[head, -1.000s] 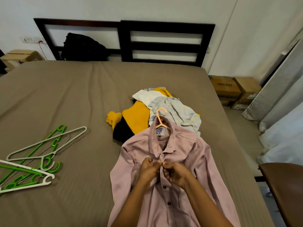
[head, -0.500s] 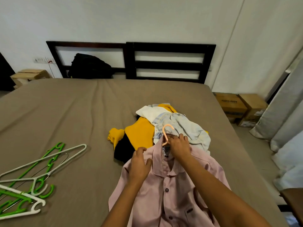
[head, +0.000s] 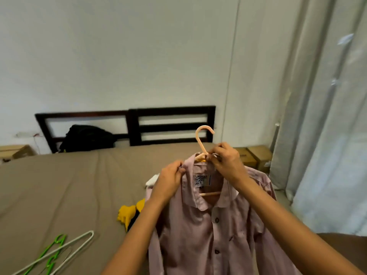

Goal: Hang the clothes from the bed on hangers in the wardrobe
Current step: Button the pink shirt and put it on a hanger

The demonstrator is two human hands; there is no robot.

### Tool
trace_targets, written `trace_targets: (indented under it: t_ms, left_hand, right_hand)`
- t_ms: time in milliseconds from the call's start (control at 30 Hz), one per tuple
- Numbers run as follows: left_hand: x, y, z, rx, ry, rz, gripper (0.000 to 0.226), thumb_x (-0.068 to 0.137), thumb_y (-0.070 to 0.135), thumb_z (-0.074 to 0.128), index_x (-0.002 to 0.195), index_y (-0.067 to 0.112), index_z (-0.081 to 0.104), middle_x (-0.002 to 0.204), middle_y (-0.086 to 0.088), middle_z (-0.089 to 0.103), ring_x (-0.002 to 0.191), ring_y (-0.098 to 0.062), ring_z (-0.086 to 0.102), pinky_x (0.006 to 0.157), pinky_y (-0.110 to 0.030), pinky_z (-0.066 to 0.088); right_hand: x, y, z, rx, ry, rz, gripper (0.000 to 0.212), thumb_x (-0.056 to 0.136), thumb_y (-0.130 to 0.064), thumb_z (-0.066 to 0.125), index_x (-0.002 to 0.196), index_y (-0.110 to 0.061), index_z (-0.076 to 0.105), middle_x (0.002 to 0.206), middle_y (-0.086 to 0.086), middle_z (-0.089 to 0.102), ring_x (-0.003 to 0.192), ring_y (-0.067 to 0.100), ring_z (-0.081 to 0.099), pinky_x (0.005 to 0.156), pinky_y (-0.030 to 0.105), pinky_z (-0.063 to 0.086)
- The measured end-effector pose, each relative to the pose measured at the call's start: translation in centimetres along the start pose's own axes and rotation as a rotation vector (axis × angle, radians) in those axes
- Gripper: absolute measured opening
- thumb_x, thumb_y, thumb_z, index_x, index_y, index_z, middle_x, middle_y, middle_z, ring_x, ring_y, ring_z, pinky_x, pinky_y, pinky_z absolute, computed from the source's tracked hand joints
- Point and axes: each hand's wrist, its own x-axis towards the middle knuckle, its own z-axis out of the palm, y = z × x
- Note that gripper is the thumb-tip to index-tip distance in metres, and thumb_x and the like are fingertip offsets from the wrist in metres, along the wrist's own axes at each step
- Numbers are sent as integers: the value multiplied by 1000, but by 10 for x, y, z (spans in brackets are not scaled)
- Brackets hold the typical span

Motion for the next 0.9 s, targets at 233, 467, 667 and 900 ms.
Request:
trace_targets:
  t_ms: [233,467,667,900]
  left_hand:
    - [51,168,-92,-8,205,315,21,87,17,47,95,7,64,91,-12,69,84,-29,64,70,-26,37]
    - [63,321,-114,-91,274,572,9,91,7,55,93,6,64,84,-9,67,72,-20,56,63,-19,30]
    - [34,453,-78,-293,182,782,11,88,2,57,91,8,65,79,-2,63,70,-15,54,60,-11,33]
    - [-2,588,-10,-551,89,932,10,90,4,56,89,8,65,72,5,58,65,-2,49,59,-3,33]
  right_hand:
    - [20,-25,-229,-89,-179,101,25,95,-31,50,115,-16,54,92,-4,63,80,13,61,73,23,45]
    - [-17,-54,-401,-80,63,55,15,86,-21,53,99,-15,60,78,-18,63,71,-6,53,67,12,40]
    - [-85,-78,-558,399,-65,556,10,84,-19,63,86,-9,64,82,6,60,73,15,58,64,20,47]
    - [-176,-93,-663,-328,557,636,24,95,-15,51,77,-3,64,61,5,62,52,8,55,58,26,45]
